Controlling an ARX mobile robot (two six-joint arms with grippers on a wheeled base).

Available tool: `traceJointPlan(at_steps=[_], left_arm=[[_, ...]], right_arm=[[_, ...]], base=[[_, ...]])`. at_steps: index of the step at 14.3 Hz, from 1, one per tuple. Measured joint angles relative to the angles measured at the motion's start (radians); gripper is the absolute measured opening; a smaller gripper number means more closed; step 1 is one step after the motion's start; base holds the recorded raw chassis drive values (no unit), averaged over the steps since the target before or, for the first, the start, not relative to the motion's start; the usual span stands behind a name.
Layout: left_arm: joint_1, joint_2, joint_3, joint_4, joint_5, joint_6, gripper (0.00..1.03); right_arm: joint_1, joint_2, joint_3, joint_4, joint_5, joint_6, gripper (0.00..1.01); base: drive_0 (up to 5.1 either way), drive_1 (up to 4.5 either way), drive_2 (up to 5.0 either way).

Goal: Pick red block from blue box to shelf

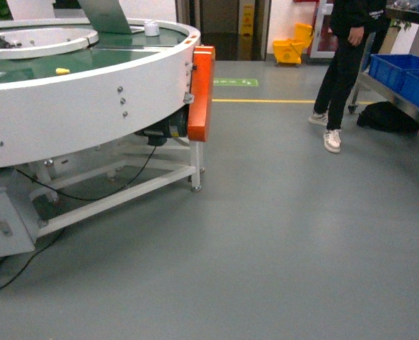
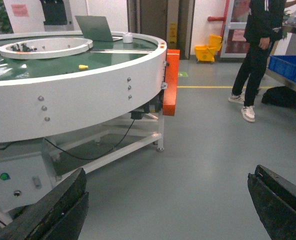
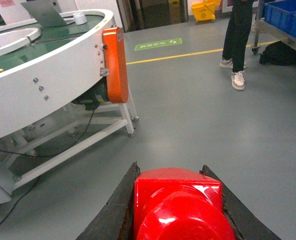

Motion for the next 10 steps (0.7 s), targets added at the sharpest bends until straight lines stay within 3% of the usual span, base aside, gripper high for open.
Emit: traceJointPlan(at_steps=[3,10], left_arm=[[0.000,0.000,0.000,0.000,0.000,0.000,0.98],[0.001,0.000,0.000,-0.003,-0.001,0.000,0.98]], right_arm=[[0.000,0.000,0.000,0.003,0.000,0.000,0.27],[0.001,0.001,0.000,-0.002,0.000,0.000,0.27]], base=[[-0.1,3.93,-4.0],[-0.6,-0.65,-0.6]])
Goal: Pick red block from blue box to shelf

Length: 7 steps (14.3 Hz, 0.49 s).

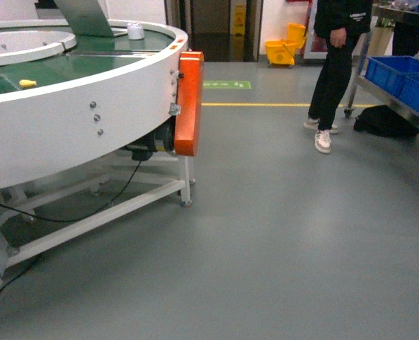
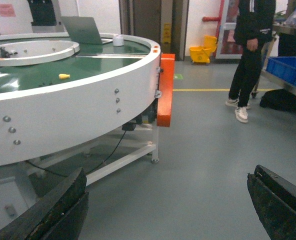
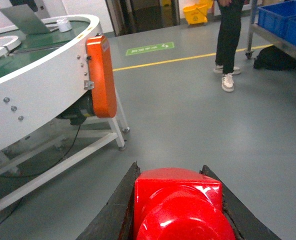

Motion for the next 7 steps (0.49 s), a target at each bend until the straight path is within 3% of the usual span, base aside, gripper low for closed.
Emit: traceJointPlan(at_steps=[7], left_arm=[[0.000,0.000,0.000,0.003,0.001,0.000,0.98]], right_arm=[[-0.001,0.000,0.000,0.003,0.000,0.000,0.27]], base=[[-1.6,-1.63,-1.6]])
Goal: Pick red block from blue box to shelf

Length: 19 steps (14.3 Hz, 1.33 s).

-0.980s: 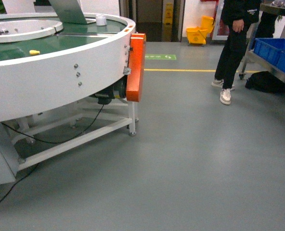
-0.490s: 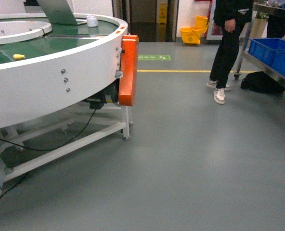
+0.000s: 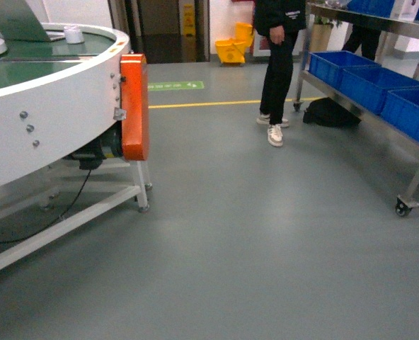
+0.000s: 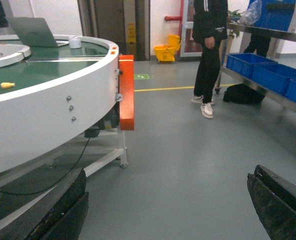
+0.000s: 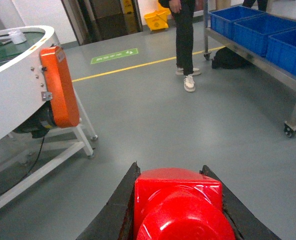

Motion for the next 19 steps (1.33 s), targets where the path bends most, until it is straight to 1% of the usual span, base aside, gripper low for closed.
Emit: traceJointPlan(at_steps=[19], left_arm=[[0.000,0.000,0.000,0.000,0.000,0.000,0.98]], right_arm=[[0.001,0.000,0.000,0.000,0.000,0.000,0.27]], base=[[-1.6,-1.57,-1.6]])
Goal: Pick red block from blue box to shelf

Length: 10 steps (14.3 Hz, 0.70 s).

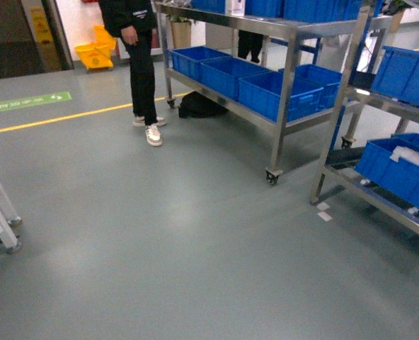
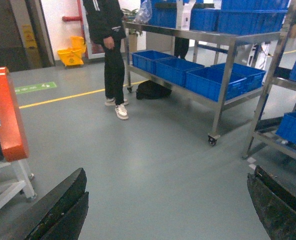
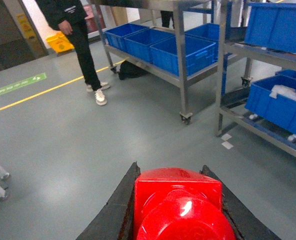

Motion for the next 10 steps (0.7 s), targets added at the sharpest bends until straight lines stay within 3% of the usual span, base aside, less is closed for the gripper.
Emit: traceJointPlan(at_steps=[10], left_arm=[[0.000,0.000,0.000,0.000,0.000,0.000,0.98]], right_arm=[[-0.001,0.000,0.000,0.000,0.000,0.000,0.27]], base=[[-1.5,-1.53,-1.5]])
